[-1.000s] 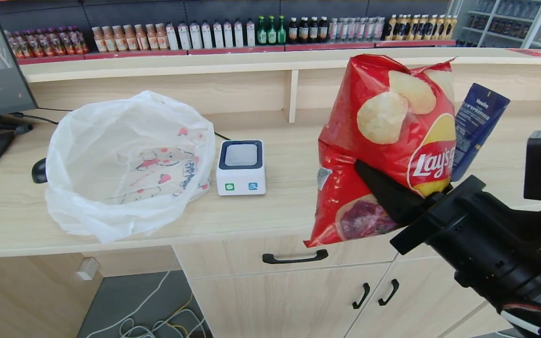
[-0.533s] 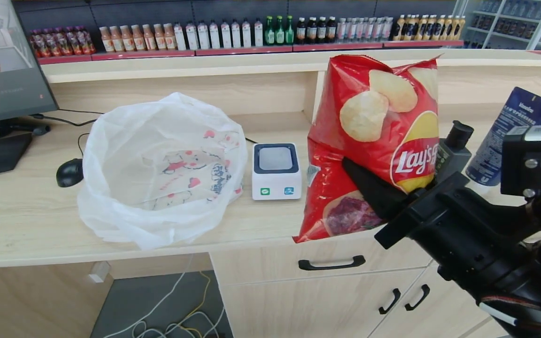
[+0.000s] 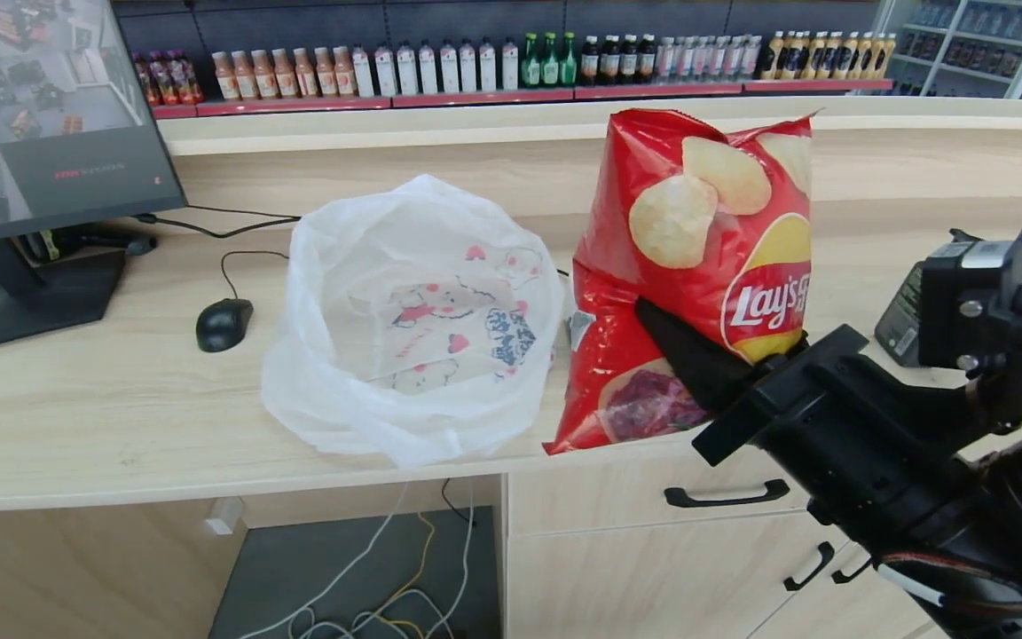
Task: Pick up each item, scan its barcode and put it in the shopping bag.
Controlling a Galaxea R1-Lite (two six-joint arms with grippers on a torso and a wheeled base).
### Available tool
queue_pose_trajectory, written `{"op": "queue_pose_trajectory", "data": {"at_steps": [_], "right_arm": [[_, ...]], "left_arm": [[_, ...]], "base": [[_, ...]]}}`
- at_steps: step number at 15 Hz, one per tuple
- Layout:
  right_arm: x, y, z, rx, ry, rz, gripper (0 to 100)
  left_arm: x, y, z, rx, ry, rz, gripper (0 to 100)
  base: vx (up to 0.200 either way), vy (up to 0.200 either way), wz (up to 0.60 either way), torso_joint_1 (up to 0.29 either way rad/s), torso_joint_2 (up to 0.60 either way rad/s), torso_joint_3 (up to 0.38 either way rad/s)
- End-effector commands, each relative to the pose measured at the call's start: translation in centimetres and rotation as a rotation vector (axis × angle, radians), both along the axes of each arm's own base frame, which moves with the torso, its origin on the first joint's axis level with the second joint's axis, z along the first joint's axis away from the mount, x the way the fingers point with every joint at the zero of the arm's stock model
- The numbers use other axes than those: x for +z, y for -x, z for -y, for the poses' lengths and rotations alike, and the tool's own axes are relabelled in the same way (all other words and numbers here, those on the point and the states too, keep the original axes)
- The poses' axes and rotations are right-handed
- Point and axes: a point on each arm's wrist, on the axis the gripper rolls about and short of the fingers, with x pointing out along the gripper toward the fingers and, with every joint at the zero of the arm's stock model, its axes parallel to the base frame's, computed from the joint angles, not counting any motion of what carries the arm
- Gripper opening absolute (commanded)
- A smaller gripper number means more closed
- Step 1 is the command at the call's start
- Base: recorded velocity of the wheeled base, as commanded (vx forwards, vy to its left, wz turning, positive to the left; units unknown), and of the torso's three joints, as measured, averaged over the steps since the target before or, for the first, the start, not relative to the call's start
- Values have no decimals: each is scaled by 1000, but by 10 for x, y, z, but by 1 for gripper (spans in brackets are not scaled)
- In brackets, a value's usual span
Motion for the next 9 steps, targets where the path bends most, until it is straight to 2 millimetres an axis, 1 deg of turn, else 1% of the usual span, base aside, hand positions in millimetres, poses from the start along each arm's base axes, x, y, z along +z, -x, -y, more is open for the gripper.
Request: {"op": "queue_pose_trajectory", "data": {"at_steps": [1,2,4,9], "right_arm": [[1,-3,1,-13,-3,1,0],[0,-6,3,-52,-4,-6,0],[-1,-9,3,-93,-9,-24,0],[-11,-15,1,-108,30,-62,0]], "left_arm": [[0,0,0,0,-1,1,100],[0,0,0,0,-1,1,100],[0,0,0,0,-1,-1,100],[0,0,0,0,-2,-1,100]], "base": [[0,0,0,0,0,0],[0,0,0,0,0,0],[0,0,0,0,0,0],[0,0,0,0,0,0]]}}
